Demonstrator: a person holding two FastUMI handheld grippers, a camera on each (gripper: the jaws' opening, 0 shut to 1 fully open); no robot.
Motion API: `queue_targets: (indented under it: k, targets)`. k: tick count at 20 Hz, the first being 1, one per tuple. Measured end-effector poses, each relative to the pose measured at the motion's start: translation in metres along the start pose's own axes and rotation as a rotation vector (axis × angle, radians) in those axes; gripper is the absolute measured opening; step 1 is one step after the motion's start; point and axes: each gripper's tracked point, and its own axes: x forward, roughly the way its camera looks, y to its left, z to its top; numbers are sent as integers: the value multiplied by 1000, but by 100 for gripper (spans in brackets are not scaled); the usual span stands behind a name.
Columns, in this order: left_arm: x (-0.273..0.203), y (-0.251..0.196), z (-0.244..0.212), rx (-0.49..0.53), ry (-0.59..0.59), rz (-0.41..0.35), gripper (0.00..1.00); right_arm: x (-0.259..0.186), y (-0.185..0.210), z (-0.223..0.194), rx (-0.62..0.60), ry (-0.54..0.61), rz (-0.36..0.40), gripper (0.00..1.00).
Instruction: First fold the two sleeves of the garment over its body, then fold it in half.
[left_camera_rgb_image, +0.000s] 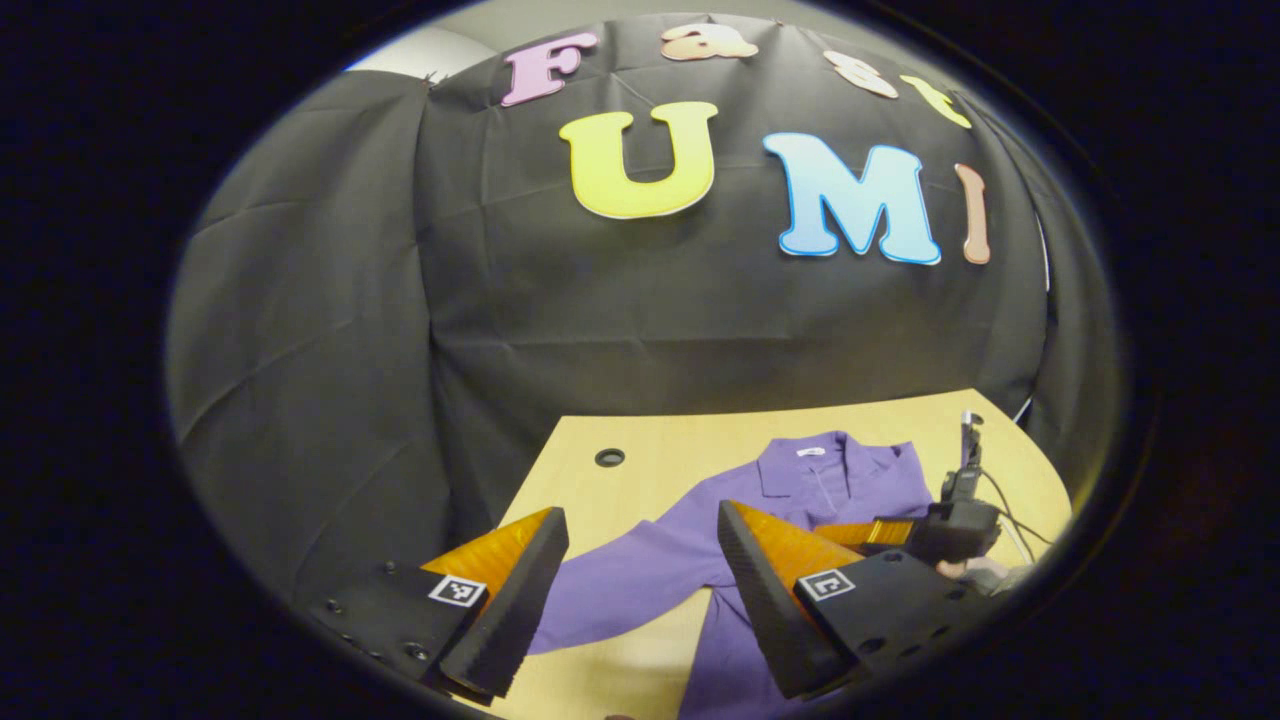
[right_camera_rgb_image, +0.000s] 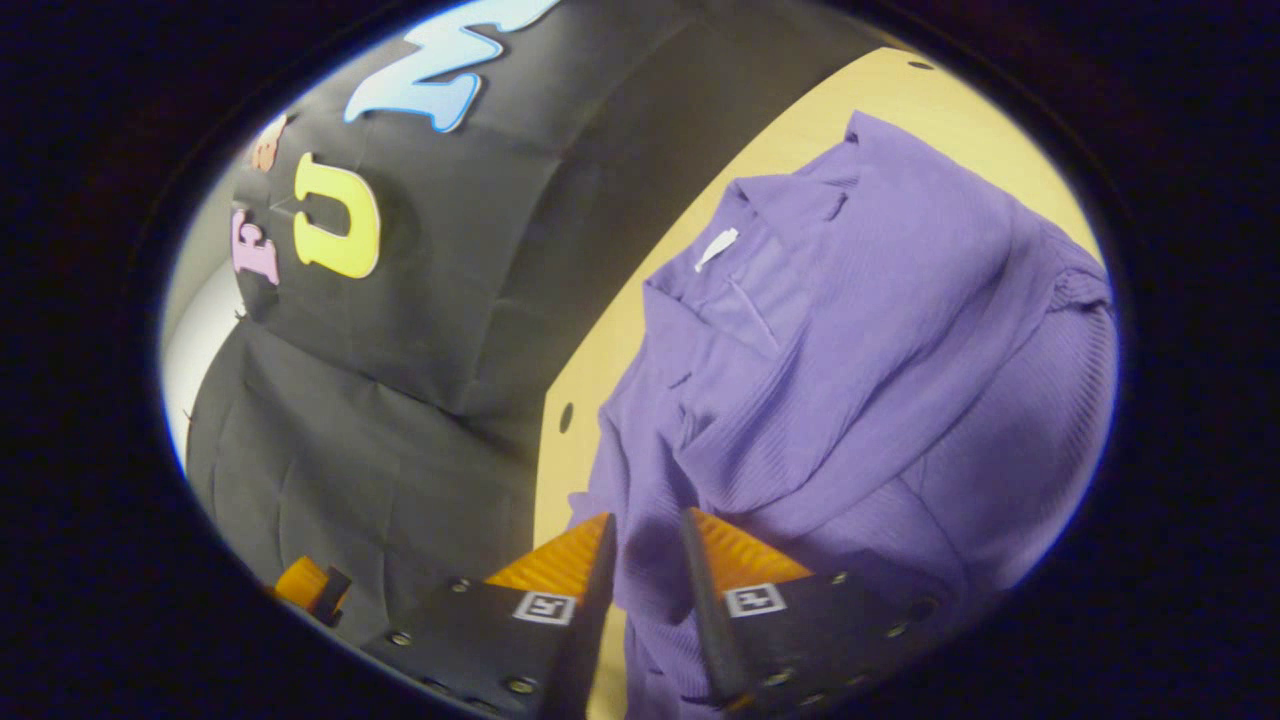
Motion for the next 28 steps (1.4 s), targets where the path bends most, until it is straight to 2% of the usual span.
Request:
queue_targets:
  k: [2,6,10,17,22,26,28]
  targets:
    - [2,-4,-5,10,8,-1,99,-3,6,0,-26,0,7,80]
    - [2,-13,-5,12,-7,-6,98,-21,19,5,-79,0,14,80]
    - [4,-13,-5,42,-27,7,99,-47,22,18,-207,-22,-22,80]
    - [1,22,-8,15,-48,99,99,-95,37,51,-332,-83,-52,83]
    - [7,64,-46,-22,7,188,99,-135,36,80,-453,-176,-129,82]
    - [17,94,-86,-39,54,257,99,-159,18,78,-521,-145,-193,83]
    - [25,105,-115,-81,104,276,99,-172,13,78,-546,-140,-216,83]
